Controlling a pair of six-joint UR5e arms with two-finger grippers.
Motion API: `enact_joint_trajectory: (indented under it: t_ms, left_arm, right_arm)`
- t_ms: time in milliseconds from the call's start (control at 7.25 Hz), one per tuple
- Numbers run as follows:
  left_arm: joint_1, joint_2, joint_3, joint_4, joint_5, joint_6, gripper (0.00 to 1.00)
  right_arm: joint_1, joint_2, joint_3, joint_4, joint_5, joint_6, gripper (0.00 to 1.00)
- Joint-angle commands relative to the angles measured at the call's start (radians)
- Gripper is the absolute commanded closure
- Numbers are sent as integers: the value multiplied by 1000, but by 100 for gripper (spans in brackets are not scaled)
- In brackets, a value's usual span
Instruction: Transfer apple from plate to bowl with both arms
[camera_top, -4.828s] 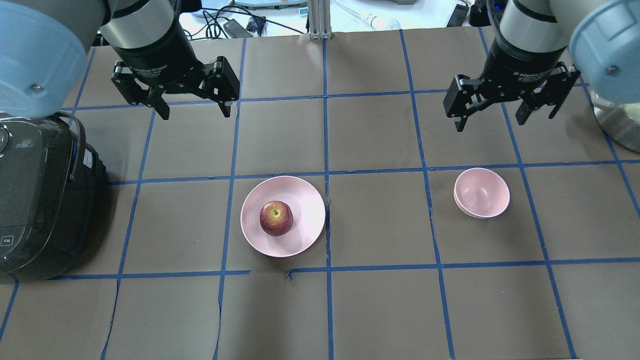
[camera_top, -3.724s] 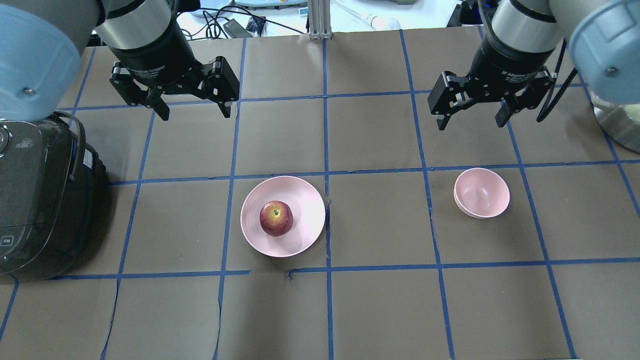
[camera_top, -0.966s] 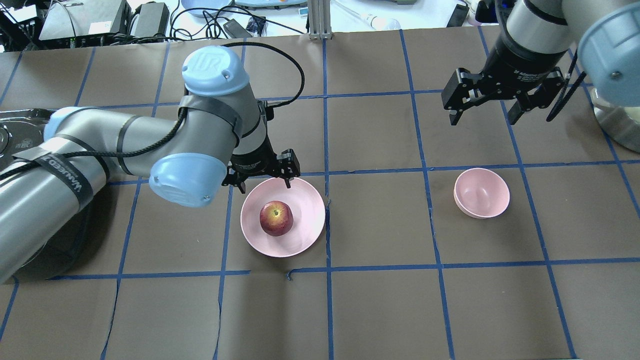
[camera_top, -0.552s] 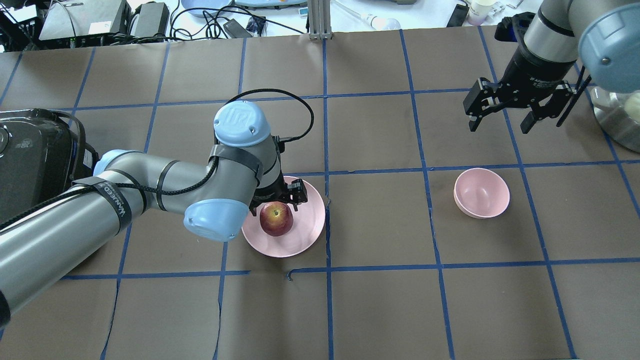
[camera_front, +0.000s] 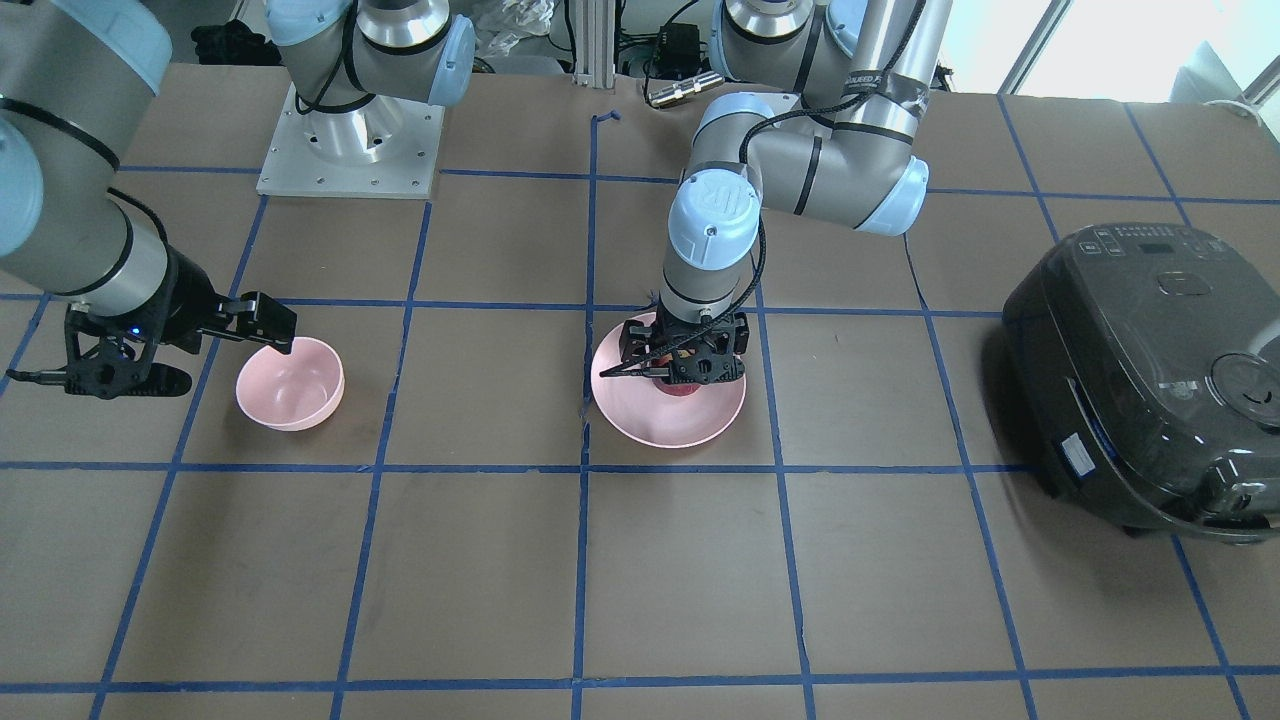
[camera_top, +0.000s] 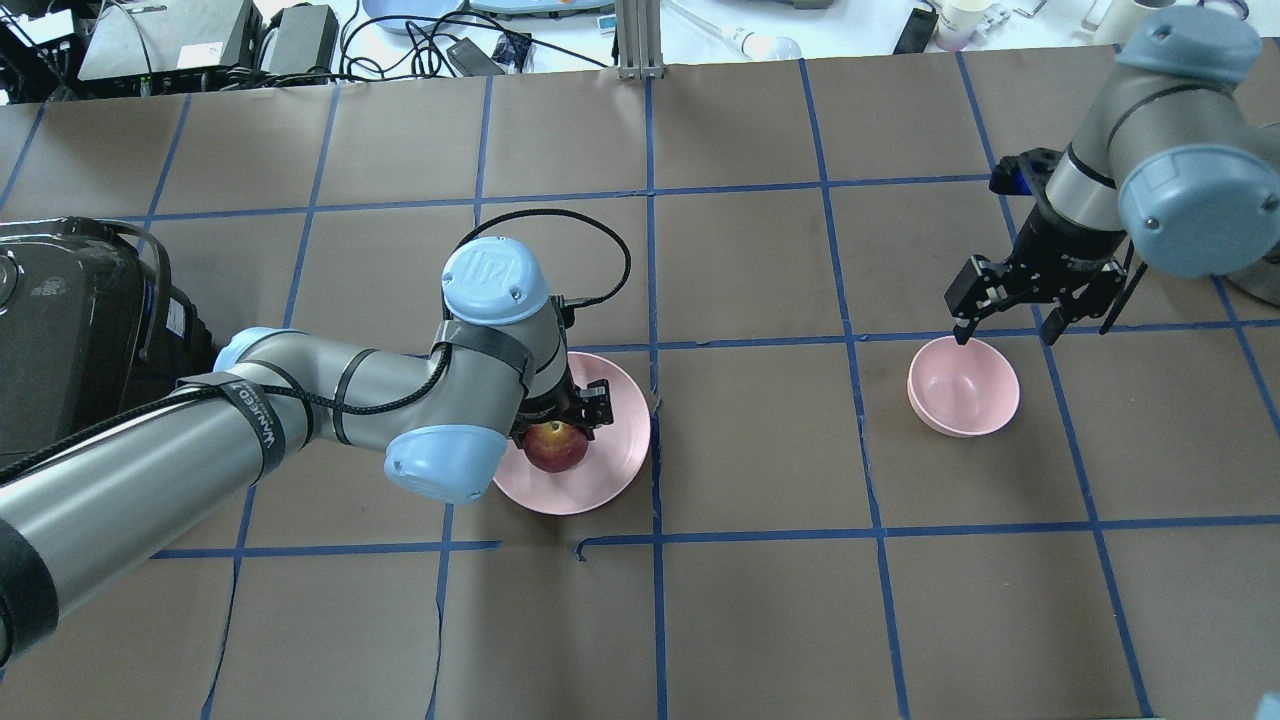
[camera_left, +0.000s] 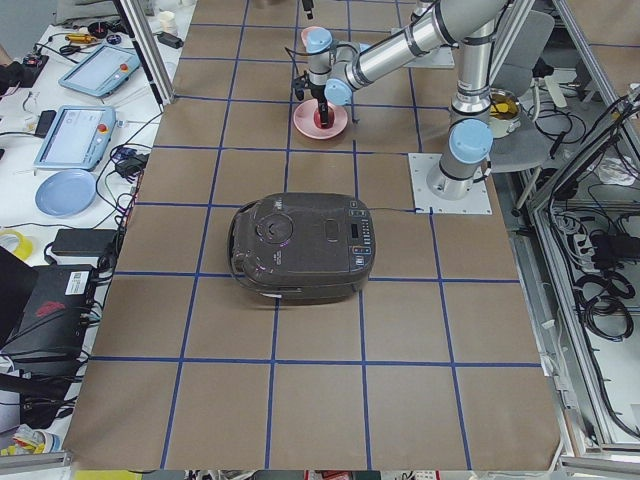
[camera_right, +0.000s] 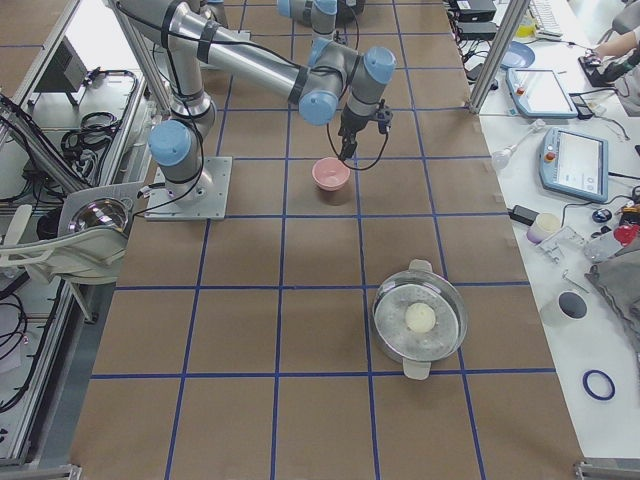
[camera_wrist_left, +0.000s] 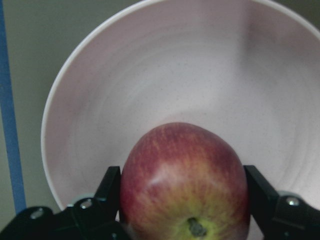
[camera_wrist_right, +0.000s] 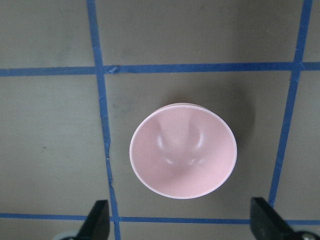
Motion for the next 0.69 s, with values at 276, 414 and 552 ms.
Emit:
enact_joint_trajectory:
  t_ms: [276, 414, 552]
  left_arm:
    - [-3, 13, 118, -41, -6, -4, 100]
    - [4, 18, 184, -120, -6, -7, 100]
    - [7, 18, 257, -192, -5, -8, 100]
  right_arm:
    - [-86, 52, 193, -263, -4, -75, 0]
    - [-89, 63, 189, -266, 11, -70, 18]
    - [-89, 61, 189, -265, 8, -70, 88]
